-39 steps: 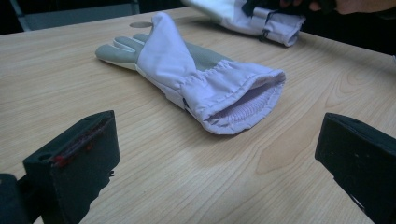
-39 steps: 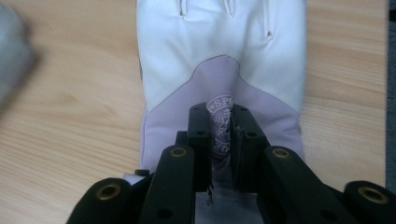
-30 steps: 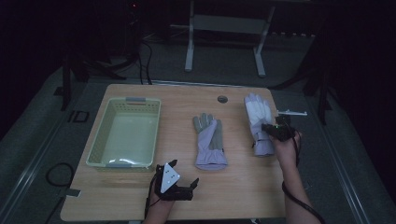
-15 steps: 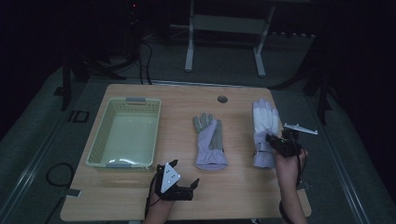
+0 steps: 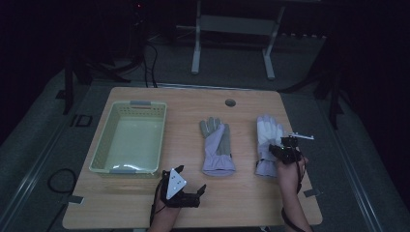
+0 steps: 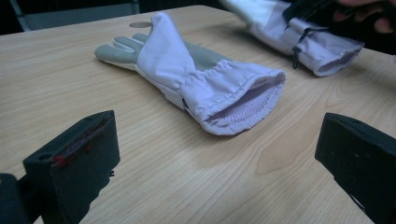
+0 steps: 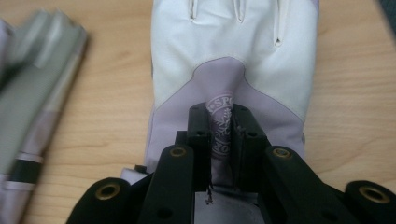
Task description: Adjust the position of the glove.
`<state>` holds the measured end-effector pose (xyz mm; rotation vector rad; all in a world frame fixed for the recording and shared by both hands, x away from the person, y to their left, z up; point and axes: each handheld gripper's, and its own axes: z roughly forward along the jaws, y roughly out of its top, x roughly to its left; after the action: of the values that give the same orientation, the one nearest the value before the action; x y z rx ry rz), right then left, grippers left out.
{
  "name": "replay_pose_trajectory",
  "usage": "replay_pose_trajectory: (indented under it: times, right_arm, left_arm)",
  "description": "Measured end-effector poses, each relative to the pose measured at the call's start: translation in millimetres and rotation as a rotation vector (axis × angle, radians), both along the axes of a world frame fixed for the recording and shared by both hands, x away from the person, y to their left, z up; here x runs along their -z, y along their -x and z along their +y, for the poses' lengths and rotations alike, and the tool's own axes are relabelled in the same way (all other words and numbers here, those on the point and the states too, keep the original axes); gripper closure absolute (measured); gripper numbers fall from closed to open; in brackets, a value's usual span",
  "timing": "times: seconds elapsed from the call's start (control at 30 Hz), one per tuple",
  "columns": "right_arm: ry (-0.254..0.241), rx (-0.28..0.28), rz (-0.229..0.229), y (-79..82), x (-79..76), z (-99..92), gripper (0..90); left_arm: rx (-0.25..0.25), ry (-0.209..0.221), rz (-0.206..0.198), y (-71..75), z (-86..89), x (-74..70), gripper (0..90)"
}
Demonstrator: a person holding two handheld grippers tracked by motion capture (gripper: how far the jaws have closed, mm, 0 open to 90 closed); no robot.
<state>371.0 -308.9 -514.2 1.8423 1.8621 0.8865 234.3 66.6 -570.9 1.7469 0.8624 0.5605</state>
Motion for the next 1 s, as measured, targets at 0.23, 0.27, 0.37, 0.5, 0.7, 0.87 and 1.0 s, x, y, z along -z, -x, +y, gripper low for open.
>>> replay_pose_trajectory:
  times: [0.23, 0.27, 0.37, 0.5, 0.7, 0.87, 1.0]
  right_arm:
    - [0.024, -0.008, 0.022, -6.2, 16.7, 4.8, 73.1]
    - [0.032, -0.013, 0.019, -6.3, 17.0, 5.2, 71.4]
    - [0.032, -0.017, 0.015, -6.3, 13.3, 3.3, 64.2]
    - [0.048, -0.086, -0.029, -5.6, 2.1, -3.9, 51.7]
    - [0.034, -0.237, -0.051, -9.5, -7.7, -21.1, 45.9]
    - [0.061, -0.365, -0.05, -11.1, -12.7, -30.8, 50.1]
    - [0.049, -0.388, -0.036, -14.9, -7.3, -30.4, 48.0]
  left_arm:
    - [0.005, -0.004, -0.003, 0.1, -0.1, -0.1, 0.1]
    - [0.005, -0.004, -0.003, 0.1, -0.1, -0.1, 0.0]
    - [0.004, -0.003, -0.002, 0.0, 0.0, -0.1, 0.1]
    - [0.003, -0.001, 0.0, -0.1, 0.0, 0.0, 0.1]
    - [0.007, -0.001, -0.004, 0.3, 0.1, -0.1, 0.1]
    - [0.008, -0.001, 0.002, -0.3, 0.1, -0.1, 0.0]
    - [0.008, -0.001, 0.001, -0.2, 0.1, -0.1, 0.1]
